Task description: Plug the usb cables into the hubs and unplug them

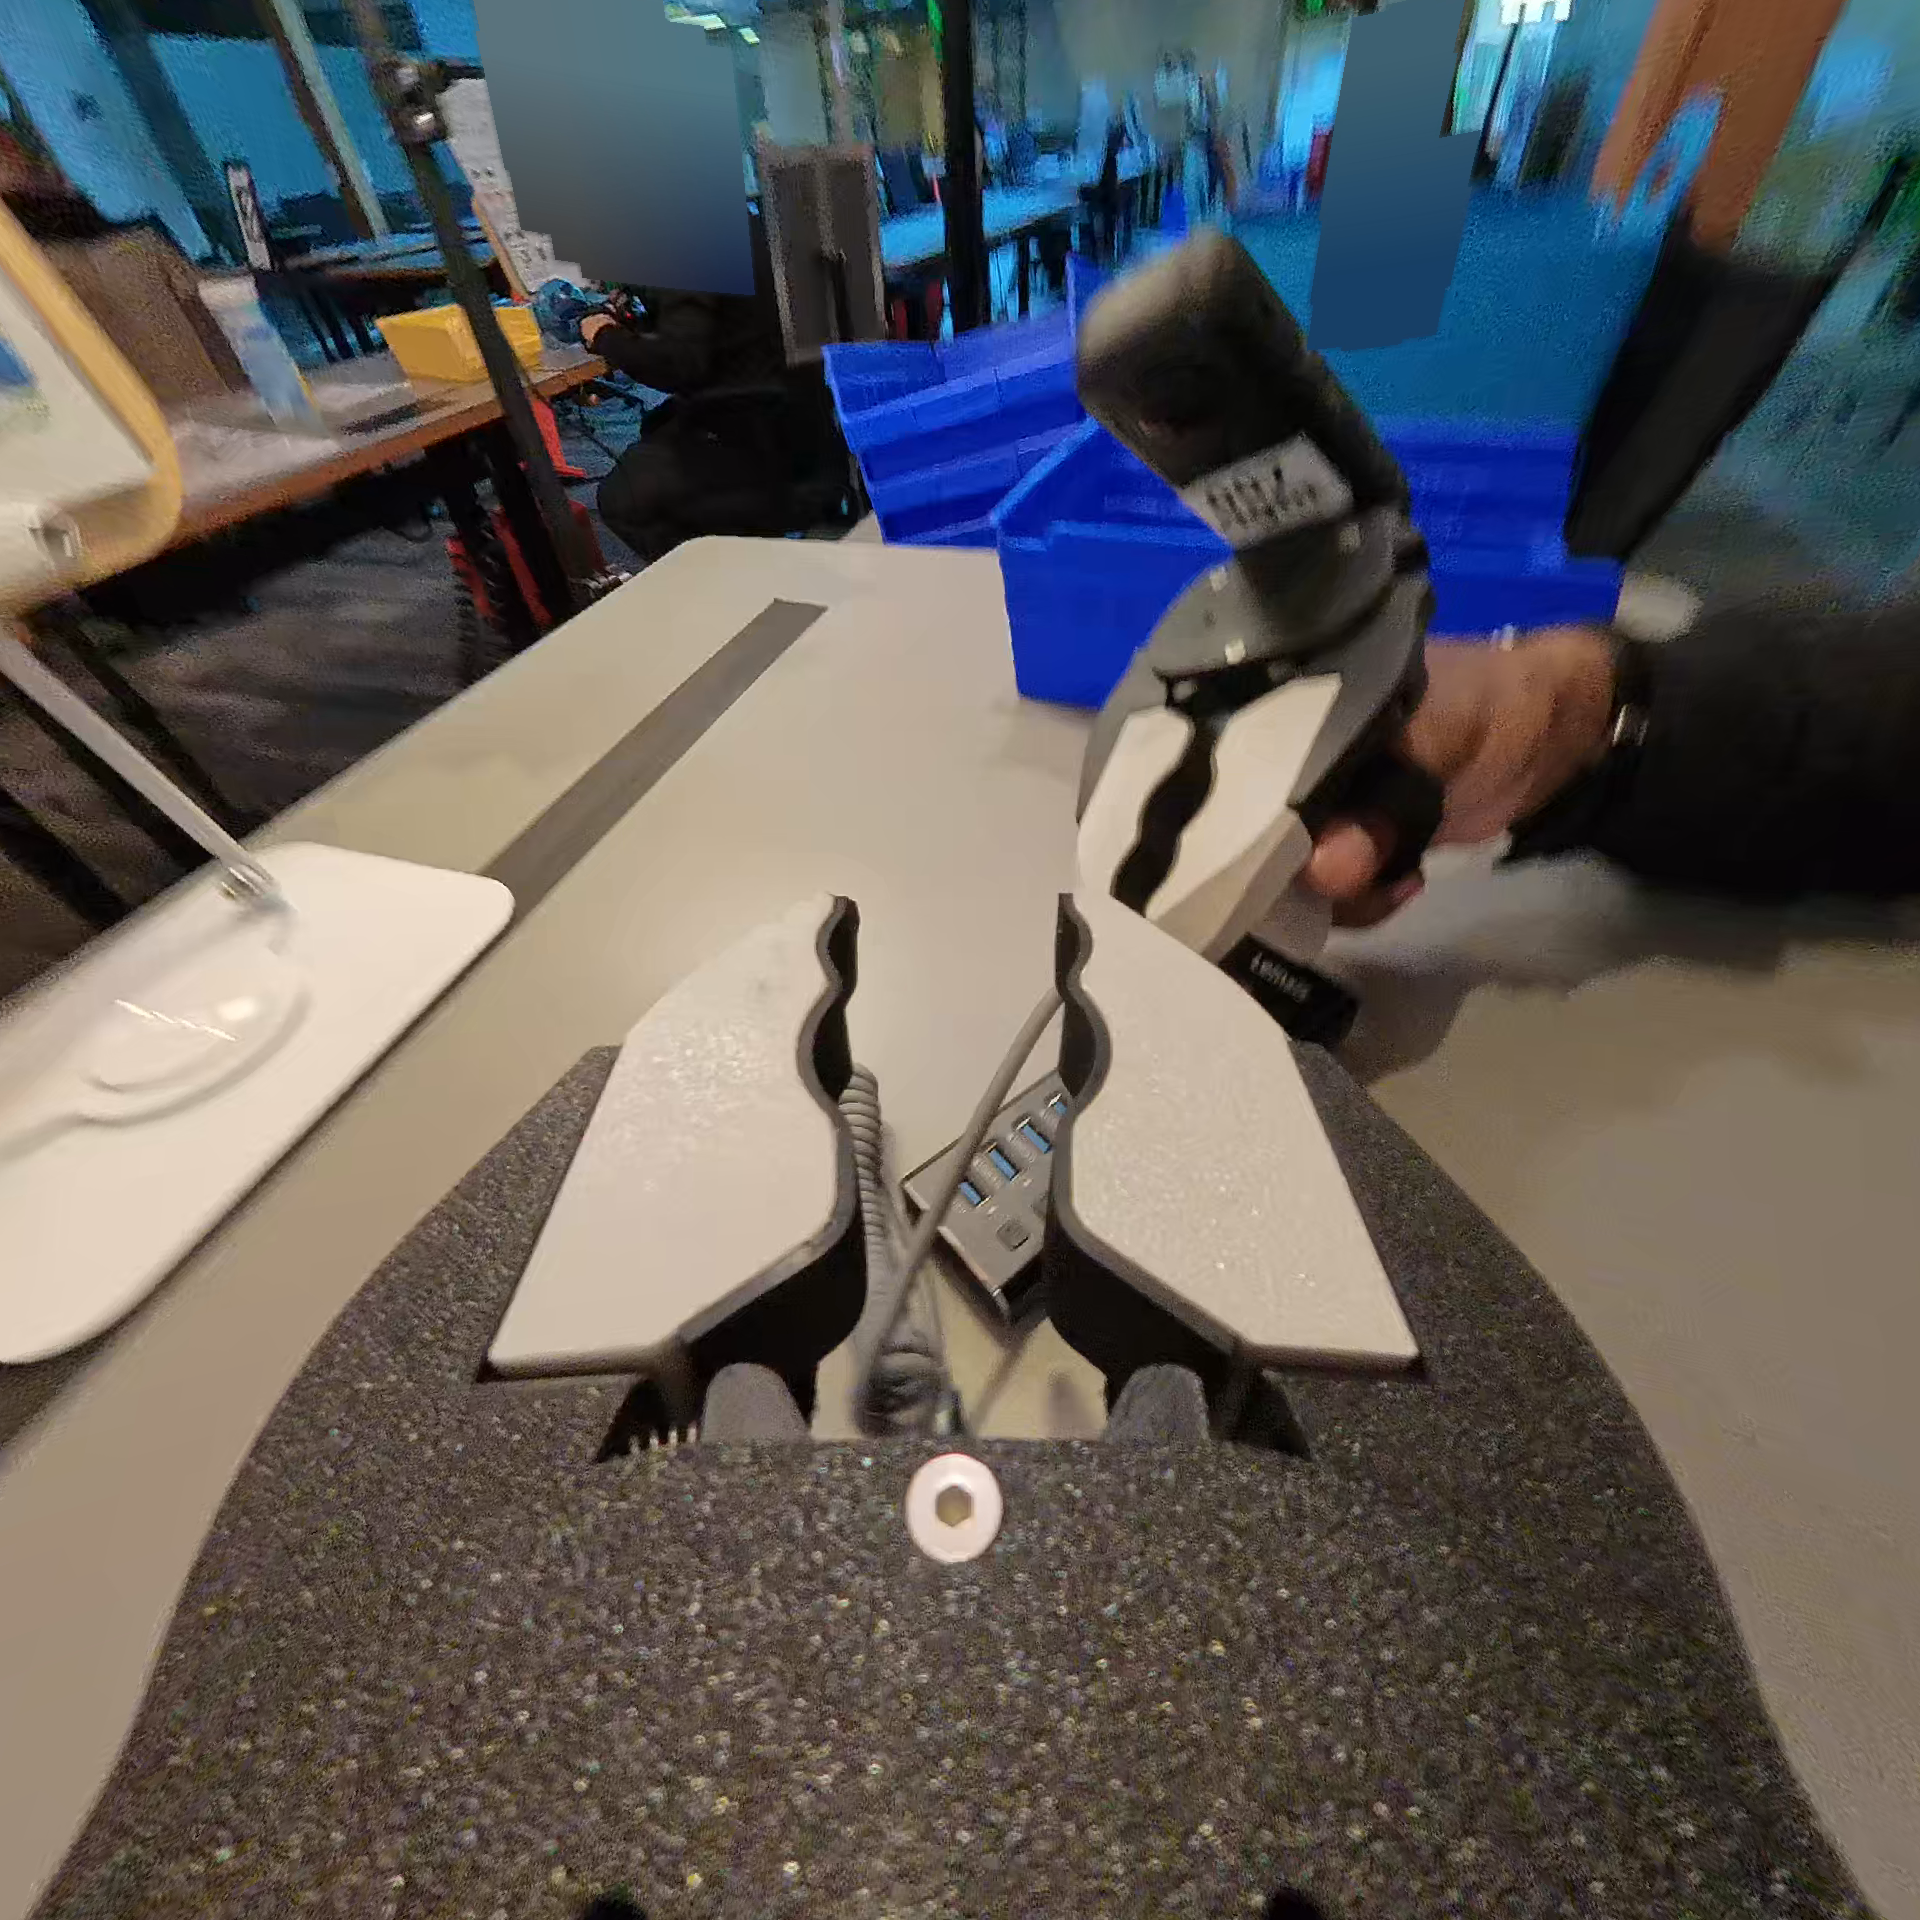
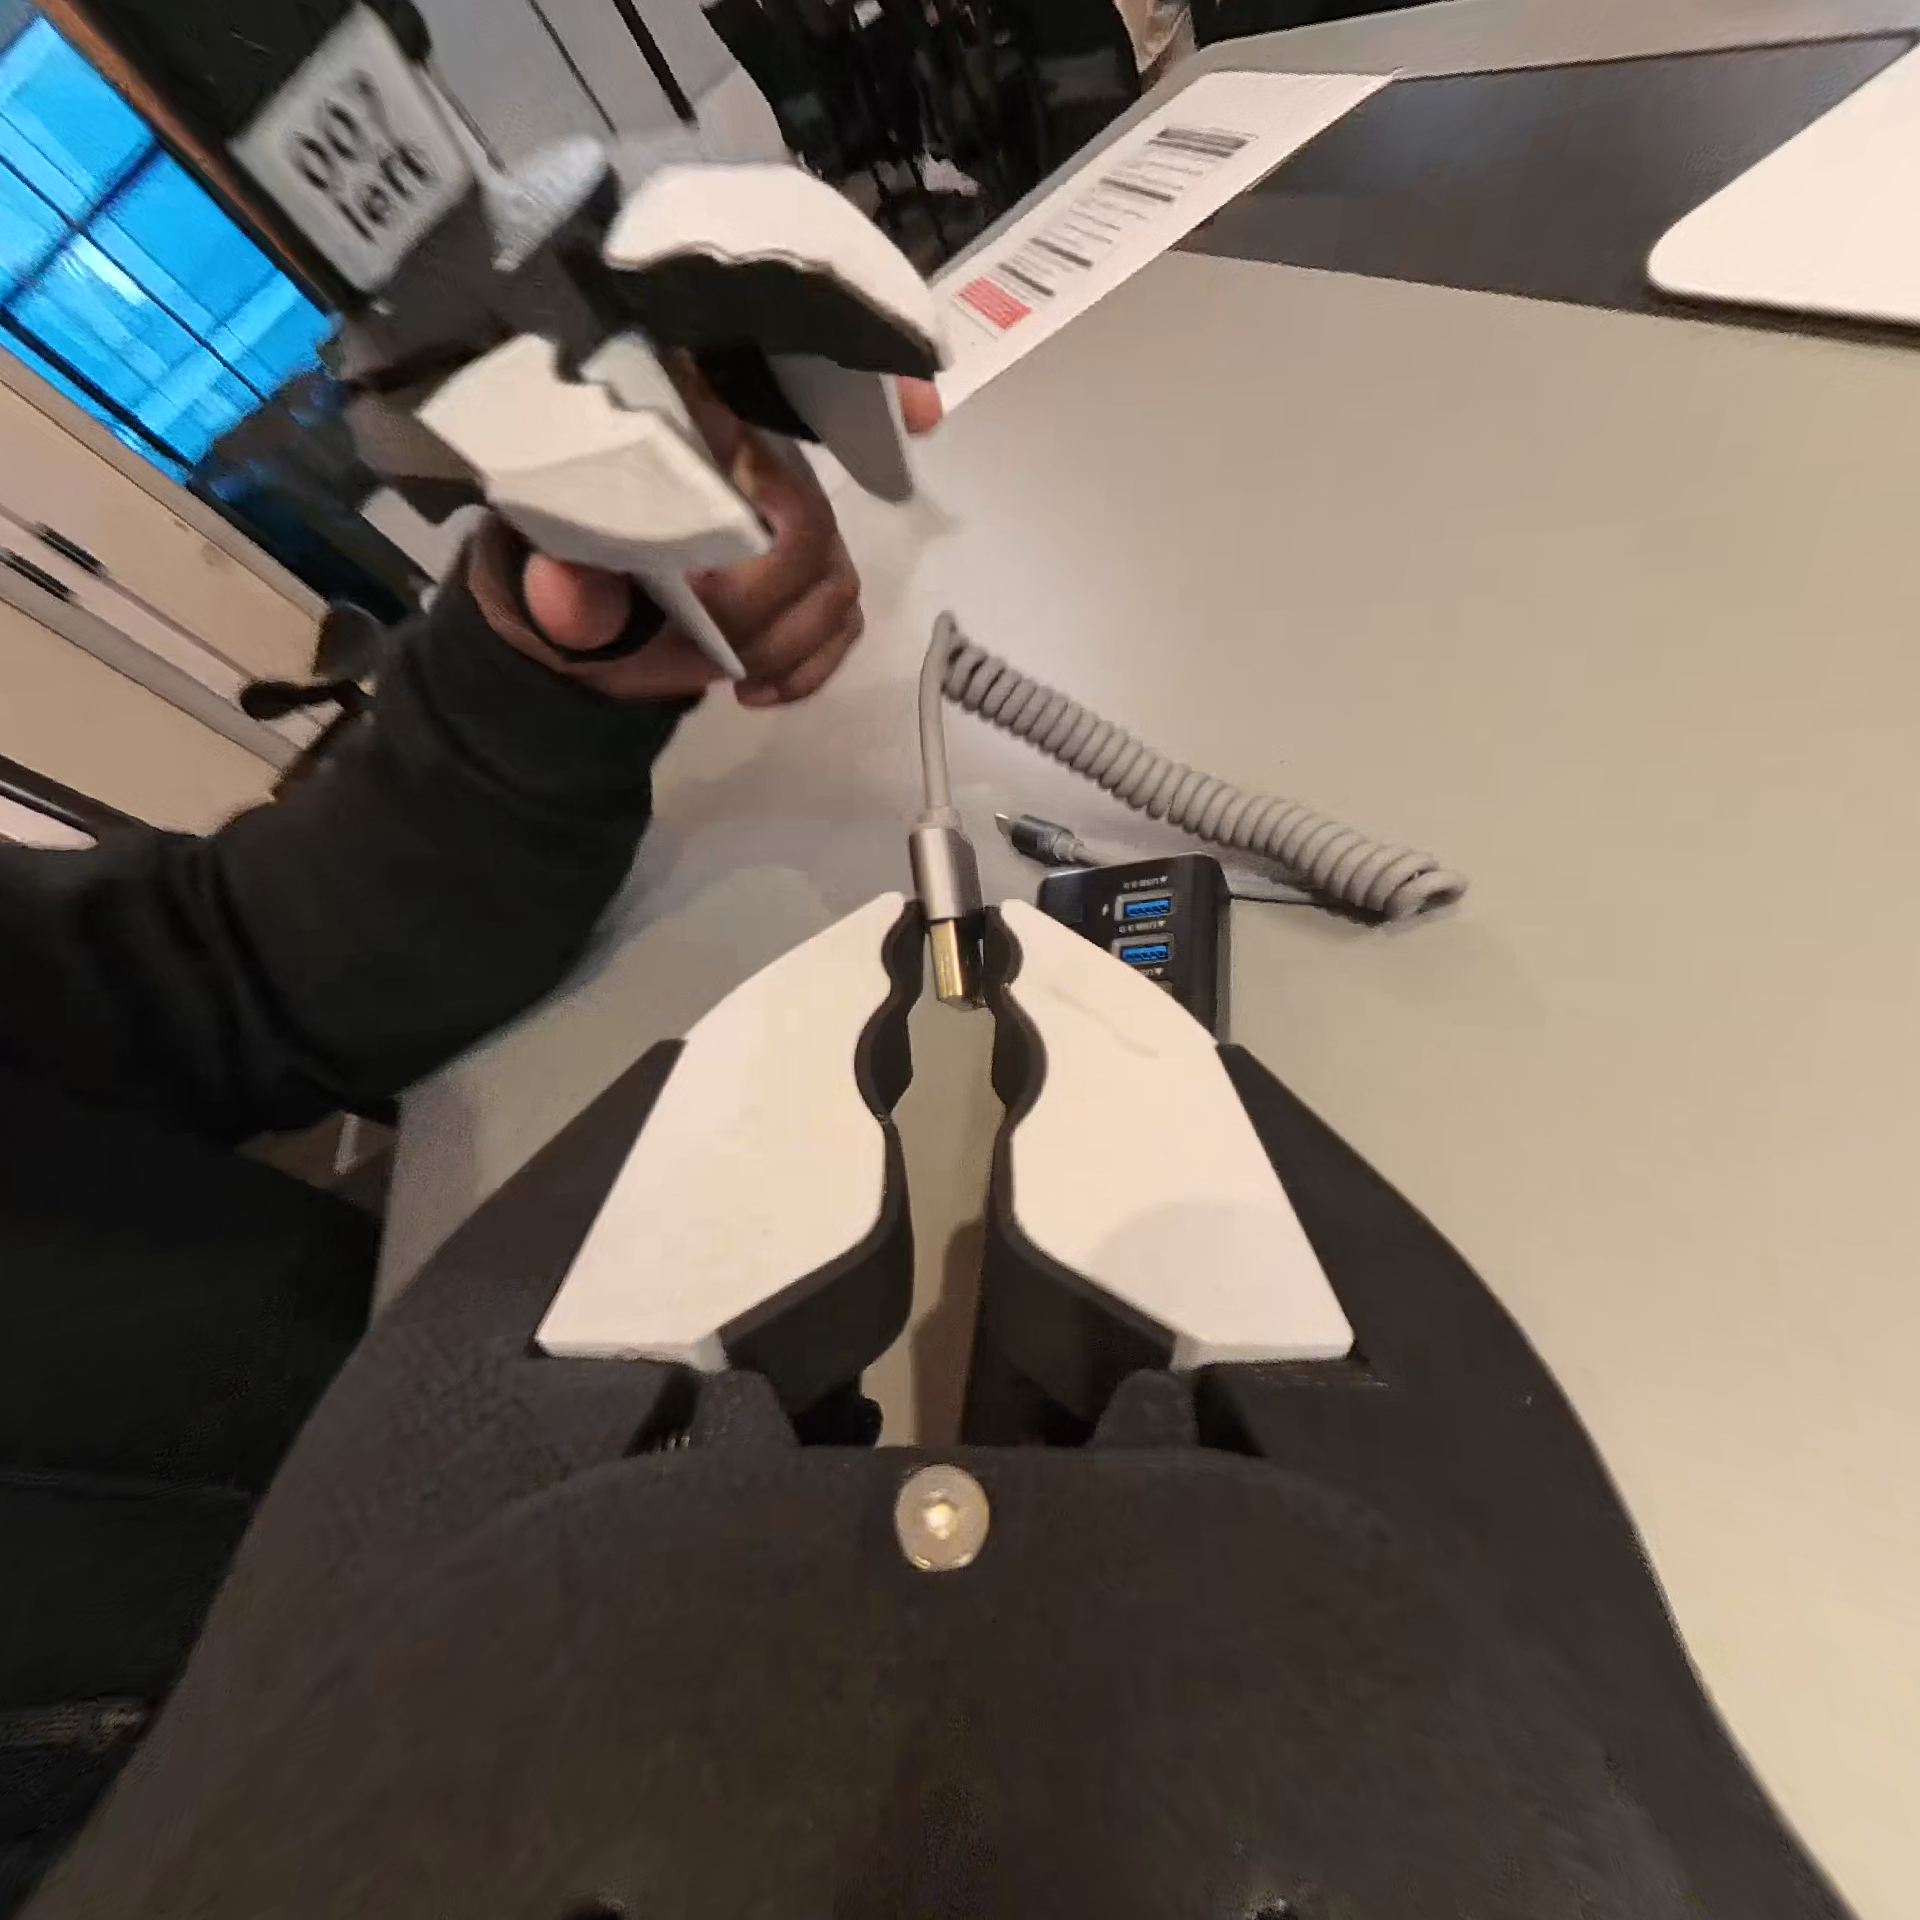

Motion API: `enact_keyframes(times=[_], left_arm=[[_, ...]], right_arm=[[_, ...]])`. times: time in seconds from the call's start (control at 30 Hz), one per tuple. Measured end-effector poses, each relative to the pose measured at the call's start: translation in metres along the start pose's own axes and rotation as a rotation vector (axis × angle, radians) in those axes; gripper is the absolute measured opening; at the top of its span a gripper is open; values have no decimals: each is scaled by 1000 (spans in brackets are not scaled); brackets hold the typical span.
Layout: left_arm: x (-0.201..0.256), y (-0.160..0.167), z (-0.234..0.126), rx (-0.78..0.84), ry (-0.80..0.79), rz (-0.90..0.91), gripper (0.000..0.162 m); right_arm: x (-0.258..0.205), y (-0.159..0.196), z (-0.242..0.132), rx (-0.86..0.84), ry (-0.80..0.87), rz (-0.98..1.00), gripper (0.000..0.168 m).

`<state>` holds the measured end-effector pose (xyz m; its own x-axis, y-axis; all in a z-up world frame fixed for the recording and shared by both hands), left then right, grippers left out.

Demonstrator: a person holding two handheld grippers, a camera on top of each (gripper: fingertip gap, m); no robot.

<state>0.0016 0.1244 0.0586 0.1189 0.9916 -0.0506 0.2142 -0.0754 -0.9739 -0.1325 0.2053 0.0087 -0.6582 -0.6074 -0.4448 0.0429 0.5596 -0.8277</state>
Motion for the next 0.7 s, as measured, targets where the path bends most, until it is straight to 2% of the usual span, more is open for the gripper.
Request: enact_keyframes(times=[0.1, 0.2, 0.27, 0.33, 0.47, 0.6, 0.7], left_arm=[[21, 5, 5, -152, 29, 236, 41], [32, 24, 15, -282, 122, 262, 40], [33, 34, 21, -322, 152, 237, 29], [35, 38, 23, -312, 194, 226, 17], [36, 39, 25, -204, 246, 220, 7], [31, 44, 25, -97, 271, 166, 6], [24, 47, 22, -40, 279, 116, 5]], right_arm=[[-7, 2, 4, -45, 7, -92, 7], [-14, 5, 9, -59, -22, -129, 7], [-17, 7, 11, -66, -26, -160, 7], [-19, 7, 11, -67, -14, -190, 7], [-20, 5, 6, -26, -19, -249, 7], [-19, 5, 2, 40, -20, -269, 6], [-15, 5, -4, 56, 15, -310, 12]])
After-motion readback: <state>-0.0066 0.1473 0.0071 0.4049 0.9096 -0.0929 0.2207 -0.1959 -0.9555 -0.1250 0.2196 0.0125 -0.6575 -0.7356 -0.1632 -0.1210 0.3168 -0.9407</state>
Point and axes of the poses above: each gripper's, where its closed fingertips meet, z out along the fingers, y out of its underside, x = y × z across the jaws, the point moved 7 cm from there along -z, back along the fingers, and after that the axes turned 1 degree about -z, right-handed, at the moved point
